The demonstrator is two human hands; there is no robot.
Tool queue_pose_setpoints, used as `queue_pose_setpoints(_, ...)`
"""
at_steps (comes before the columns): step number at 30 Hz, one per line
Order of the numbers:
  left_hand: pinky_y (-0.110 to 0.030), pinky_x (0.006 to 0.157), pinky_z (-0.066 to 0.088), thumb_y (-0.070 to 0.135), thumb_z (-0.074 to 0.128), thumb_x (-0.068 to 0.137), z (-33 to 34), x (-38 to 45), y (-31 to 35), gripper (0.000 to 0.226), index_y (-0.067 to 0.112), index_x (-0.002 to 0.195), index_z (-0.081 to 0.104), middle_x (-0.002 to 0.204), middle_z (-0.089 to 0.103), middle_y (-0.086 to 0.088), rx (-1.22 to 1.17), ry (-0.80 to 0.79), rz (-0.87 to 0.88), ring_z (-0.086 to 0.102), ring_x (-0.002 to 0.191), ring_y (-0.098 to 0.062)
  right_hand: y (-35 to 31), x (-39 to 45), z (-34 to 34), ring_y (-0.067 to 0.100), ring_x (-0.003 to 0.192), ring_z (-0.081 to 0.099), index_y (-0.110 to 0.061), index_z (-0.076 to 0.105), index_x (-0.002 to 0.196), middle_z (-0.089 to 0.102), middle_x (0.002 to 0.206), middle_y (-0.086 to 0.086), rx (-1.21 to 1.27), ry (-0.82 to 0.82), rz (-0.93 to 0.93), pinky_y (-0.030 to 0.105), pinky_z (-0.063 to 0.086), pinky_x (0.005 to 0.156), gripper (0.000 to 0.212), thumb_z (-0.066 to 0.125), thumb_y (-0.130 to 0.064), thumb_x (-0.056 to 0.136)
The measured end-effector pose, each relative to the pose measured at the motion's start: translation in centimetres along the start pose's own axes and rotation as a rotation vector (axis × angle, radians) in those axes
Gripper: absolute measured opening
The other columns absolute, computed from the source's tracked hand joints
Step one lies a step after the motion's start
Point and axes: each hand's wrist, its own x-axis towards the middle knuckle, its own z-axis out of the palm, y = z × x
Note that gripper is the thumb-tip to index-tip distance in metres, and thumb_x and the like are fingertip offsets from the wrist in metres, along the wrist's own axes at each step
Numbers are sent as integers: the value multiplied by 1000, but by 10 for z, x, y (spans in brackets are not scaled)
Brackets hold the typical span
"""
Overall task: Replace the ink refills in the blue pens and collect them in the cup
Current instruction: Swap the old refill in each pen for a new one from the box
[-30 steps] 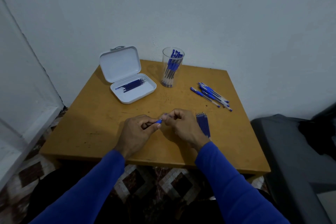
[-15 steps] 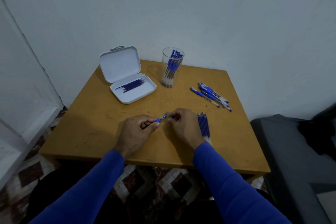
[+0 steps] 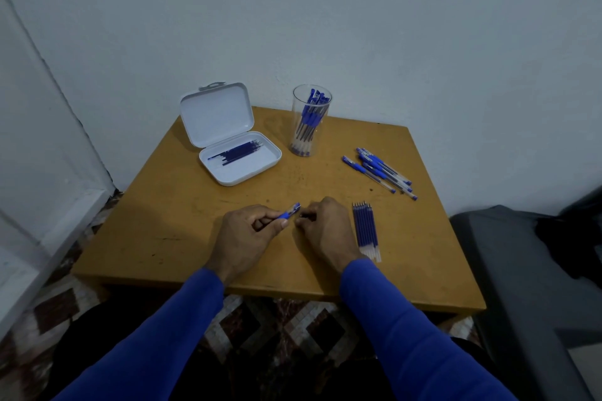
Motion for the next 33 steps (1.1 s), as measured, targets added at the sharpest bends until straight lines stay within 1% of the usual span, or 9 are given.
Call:
queue_pose_setpoints(3, -28, 65, 57, 25, 78, 86, 0, 0, 1, 12, 32, 96, 77, 79, 72, 15, -1, 3, -7, 67, 75, -11, 1, -2, 0, 10, 109, 56, -24, 69, 122, 58, 125, -3, 12, 3, -3, 25, 48, 91, 26, 65, -31, 97)
queue_pose_setpoints(6, -26, 65, 56, 25, 78, 87, 0, 0, 1, 12, 33, 95, 76, 80, 72, 15, -9, 0, -5, 67, 76, -11, 4, -7, 1, 6, 103, 57, -22, 71, 120, 62, 119, -6, 91, 110, -35, 14, 41, 78, 22, 63, -26, 99)
queue_pose_setpoints(8, -26, 64, 56, 26, 77, 87, 0, 0, 1, 11, 30, 97, 77, 80, 72, 14, 6, 3, -1, 67, 75, -11, 5, -12, -2, 4, 99, 58, -22, 73, 113, 65, 111, -10, 326, 181, 8, 13, 42, 76, 18, 61, -21, 99)
queue_pose_setpoints(11, -19, 65, 53, 24, 77, 88, 0, 0, 0, 13, 26, 100, 78, 81, 72, 16, 4, 0, -16, 67, 77, -7, -1, -19, -9, 6, 71, 57, -16, 76, 94, 70, 88, -3, 825, 64, 177, 21, 46, 61, 14, 63, -20, 97)
queue_pose_setpoints(14, -17, 67, 51, 24, 77, 88, -2, 1, 0, 15, 23, 103, 79, 82, 73, 13, 18, 1, -18, 66, 78, -6, -6, -23, -13, 7, 55, 49, -8, 77, 91, 68, 75, 1, 921, -23, 185, 19, 39, 47, 21, 65, -24, 97)
queue_pose_setpoints(17, -18, 66, 52, 25, 77, 88, -2, 1, 1, 14, 22, 101, 79, 81, 73, 11, 21, 17, -12, 66, 77, -7, -6, -24, -15, 7, 53, 48, -7, 77, 95, 66, 74, 2, 983, -68, 150, 20, 37, 45, 24, 62, -24, 101)
queue_pose_setpoints(24, -37, 68, 58, 28, 77, 88, -3, 0, 0, 12, 24, 99, 79, 80, 73, 11, 7, 12, 3, 67, 76, -14, -11, -28, -14, 9, 52, 49, -6, 72, 99, 67, 75, 4, 1011, -90, 99, 20, 37, 41, 12, 64, -16, 99)
queue_pose_setpoints(29, -29, 63, 56, 28, 77, 87, -2, -1, 2, 9, 31, 96, 77, 78, 72, 13, -5, 9, -1, 66, 73, -13, -12, -26, -19, 17, 57, 59, -7, 56, 111, 74, 93, 16, 1237, -79, 113, 23, 41, 37, 15, 47, -19, 108)
queue_pose_setpoints(33, -19, 62, 51, 26, 78, 87, -2, -1, 2, 9, 28, 96, 79, 80, 72, 14, -5, 19, 6, 65, 74, -9, -11, -27, -18, 20, 71, 69, -3, 59, 123, 73, 91, 15, 1294, -160, 73, 27, 57, 51, 21, 54, -10, 103)
